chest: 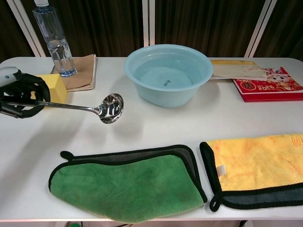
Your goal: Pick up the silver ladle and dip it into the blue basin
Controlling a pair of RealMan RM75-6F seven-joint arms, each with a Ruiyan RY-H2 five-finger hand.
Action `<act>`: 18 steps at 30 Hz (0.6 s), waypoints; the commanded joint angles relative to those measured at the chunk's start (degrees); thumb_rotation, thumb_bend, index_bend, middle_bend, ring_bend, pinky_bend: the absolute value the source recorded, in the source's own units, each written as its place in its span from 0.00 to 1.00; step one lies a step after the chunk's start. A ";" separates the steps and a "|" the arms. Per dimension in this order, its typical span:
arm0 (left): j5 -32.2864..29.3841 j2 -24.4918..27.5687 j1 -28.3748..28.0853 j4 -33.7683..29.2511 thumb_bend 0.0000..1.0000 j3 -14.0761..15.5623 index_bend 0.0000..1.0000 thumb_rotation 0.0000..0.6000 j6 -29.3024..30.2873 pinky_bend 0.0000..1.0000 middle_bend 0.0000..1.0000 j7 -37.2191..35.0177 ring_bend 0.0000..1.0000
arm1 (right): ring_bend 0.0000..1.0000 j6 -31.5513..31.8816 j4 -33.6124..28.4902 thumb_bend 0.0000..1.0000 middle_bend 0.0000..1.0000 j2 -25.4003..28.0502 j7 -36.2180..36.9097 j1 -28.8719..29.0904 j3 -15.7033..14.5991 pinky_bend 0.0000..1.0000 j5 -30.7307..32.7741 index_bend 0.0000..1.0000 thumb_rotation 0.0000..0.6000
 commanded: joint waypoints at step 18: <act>0.61 5.99 -4.32 -4.63 0.48 -1.89 0.85 1.00 -4.46 0.92 0.89 -8.29 0.86 | 0.00 -0.26 0.05 0.38 0.00 0.17 0.42 0.11 0.30 0.00 0.49 0.00 1.00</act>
